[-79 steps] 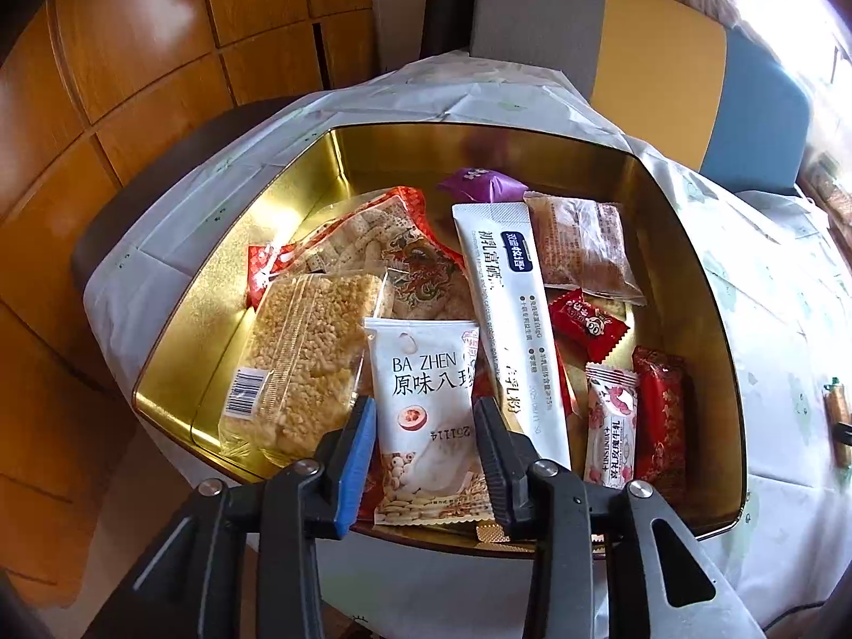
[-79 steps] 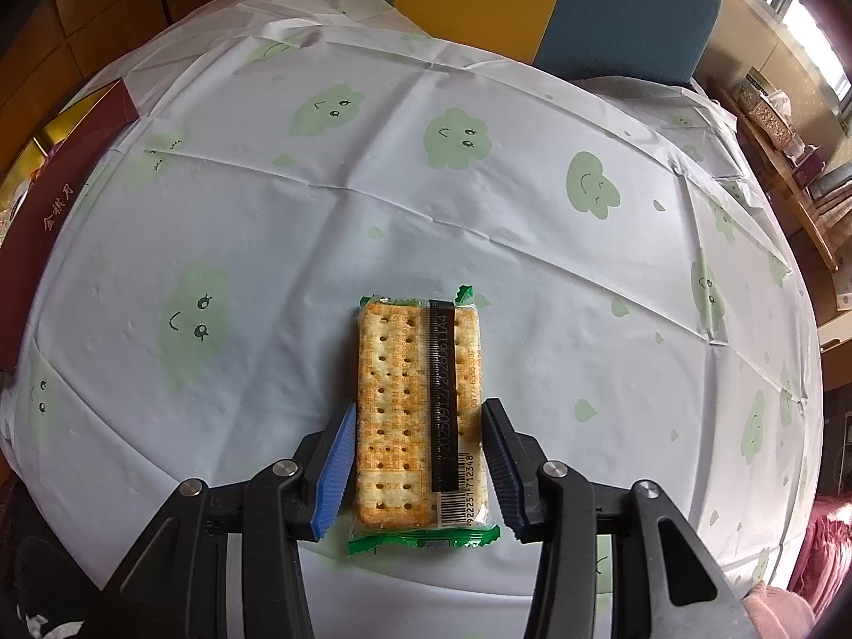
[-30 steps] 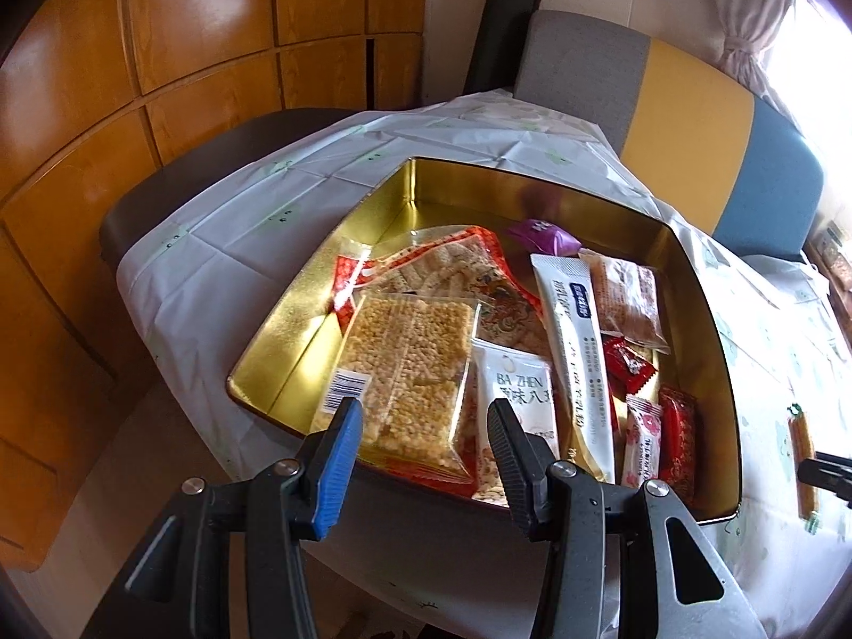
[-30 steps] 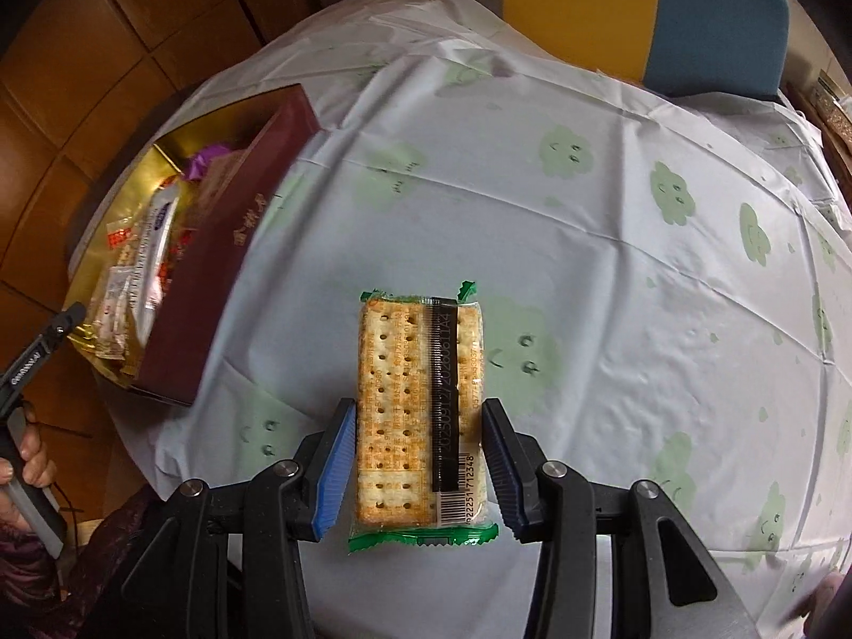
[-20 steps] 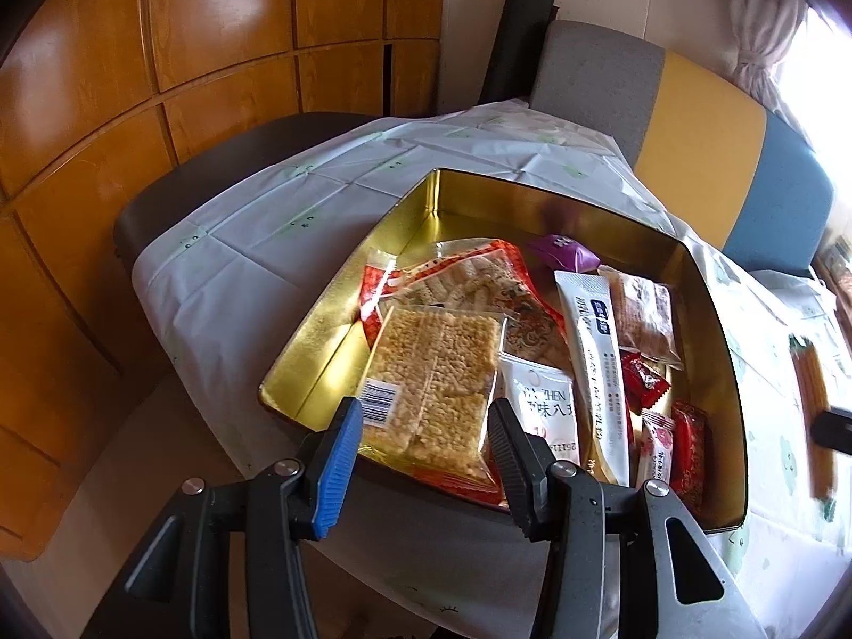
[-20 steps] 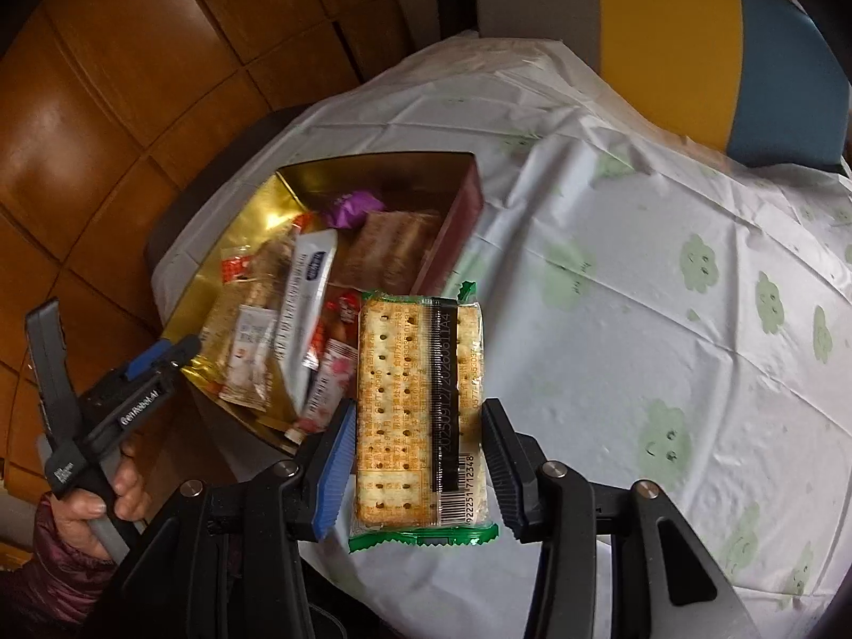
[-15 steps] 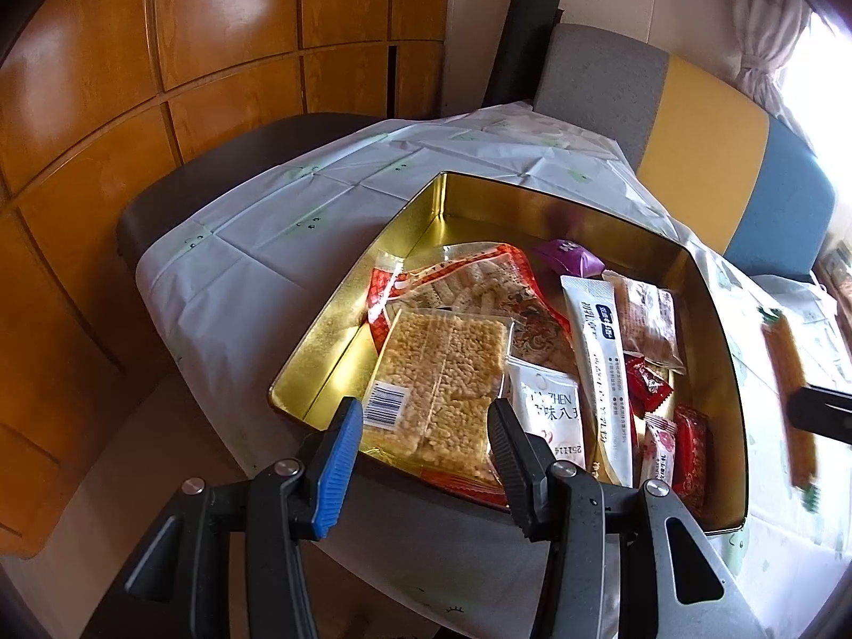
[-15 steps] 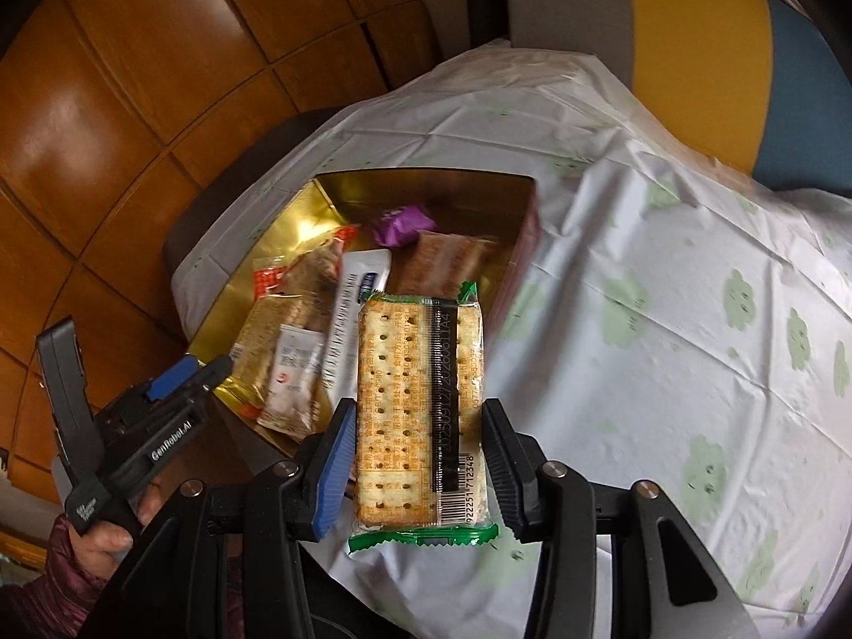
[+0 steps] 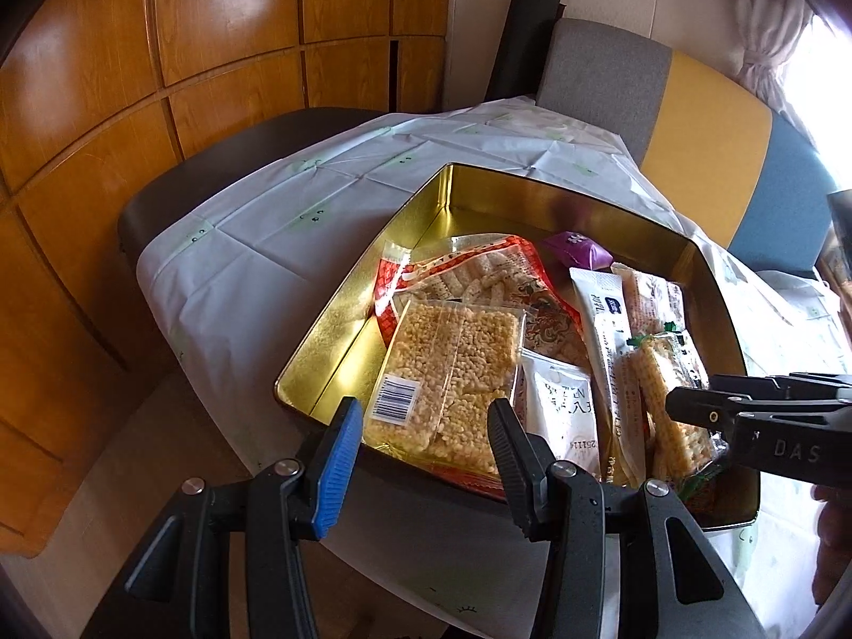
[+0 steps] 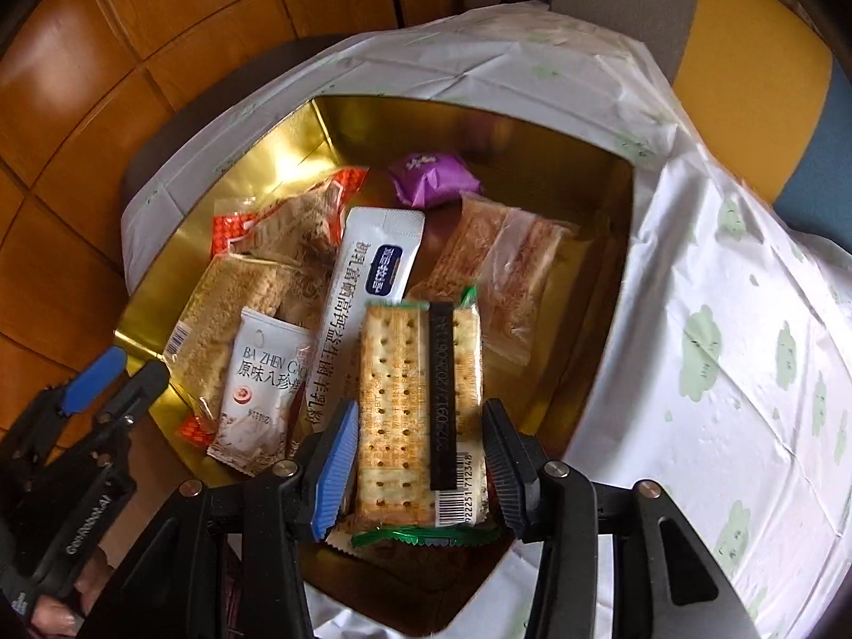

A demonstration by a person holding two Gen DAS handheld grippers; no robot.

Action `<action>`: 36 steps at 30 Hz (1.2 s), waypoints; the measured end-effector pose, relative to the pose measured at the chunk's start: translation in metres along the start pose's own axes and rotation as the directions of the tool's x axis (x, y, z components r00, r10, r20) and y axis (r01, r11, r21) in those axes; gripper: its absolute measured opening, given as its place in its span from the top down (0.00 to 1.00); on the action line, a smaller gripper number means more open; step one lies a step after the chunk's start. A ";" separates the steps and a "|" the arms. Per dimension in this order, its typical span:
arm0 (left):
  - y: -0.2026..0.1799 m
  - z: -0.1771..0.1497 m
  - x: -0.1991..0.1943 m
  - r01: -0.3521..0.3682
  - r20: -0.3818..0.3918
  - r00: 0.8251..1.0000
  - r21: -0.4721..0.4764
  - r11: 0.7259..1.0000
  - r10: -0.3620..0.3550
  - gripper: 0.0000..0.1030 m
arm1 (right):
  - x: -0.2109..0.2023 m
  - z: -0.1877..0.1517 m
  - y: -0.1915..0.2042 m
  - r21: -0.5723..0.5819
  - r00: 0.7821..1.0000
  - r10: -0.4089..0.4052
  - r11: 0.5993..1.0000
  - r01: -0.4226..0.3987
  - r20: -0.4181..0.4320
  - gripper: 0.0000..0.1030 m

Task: Organize snacks
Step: 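Carry the cracker pack into the gold tin and lower it with the right gripper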

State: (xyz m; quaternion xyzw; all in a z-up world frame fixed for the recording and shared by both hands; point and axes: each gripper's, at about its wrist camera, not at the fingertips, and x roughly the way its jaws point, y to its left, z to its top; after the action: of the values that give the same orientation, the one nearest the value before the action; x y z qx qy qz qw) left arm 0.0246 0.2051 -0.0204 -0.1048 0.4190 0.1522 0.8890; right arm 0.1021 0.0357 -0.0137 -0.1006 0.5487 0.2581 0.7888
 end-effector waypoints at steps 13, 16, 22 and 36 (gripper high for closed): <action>-0.004 0.000 -0.003 0.006 0.007 1.000 0.012 1.000 -0.006 0.52 | -0.012 -0.019 0.002 -0.062 0.998 0.028 0.998 -0.024 0.053 0.53; -0.005 0.000 -0.004 0.007 0.008 1.000 0.014 1.000 -0.007 0.52 | -0.009 -0.021 0.010 -0.094 0.998 -0.024 0.995 0.030 0.065 0.63; -0.010 -0.001 -0.005 0.010 0.012 1.000 0.029 1.000 -0.010 0.52 | -0.003 -0.010 0.003 -0.036 0.995 -0.055 0.998 0.059 0.086 0.63; -0.017 -0.001 -0.020 -0.002 0.045 0.999 0.047 0.999 0.000 0.42 | -0.009 -0.015 0.004 -0.028 0.996 -0.032 0.999 0.035 0.085 0.62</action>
State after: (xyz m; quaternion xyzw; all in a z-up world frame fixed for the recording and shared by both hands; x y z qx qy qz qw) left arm 0.0180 0.1849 -0.0050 -0.0801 0.4023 0.1451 0.9004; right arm 0.0854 0.0303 -0.0105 -0.1104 0.5092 0.2569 0.8140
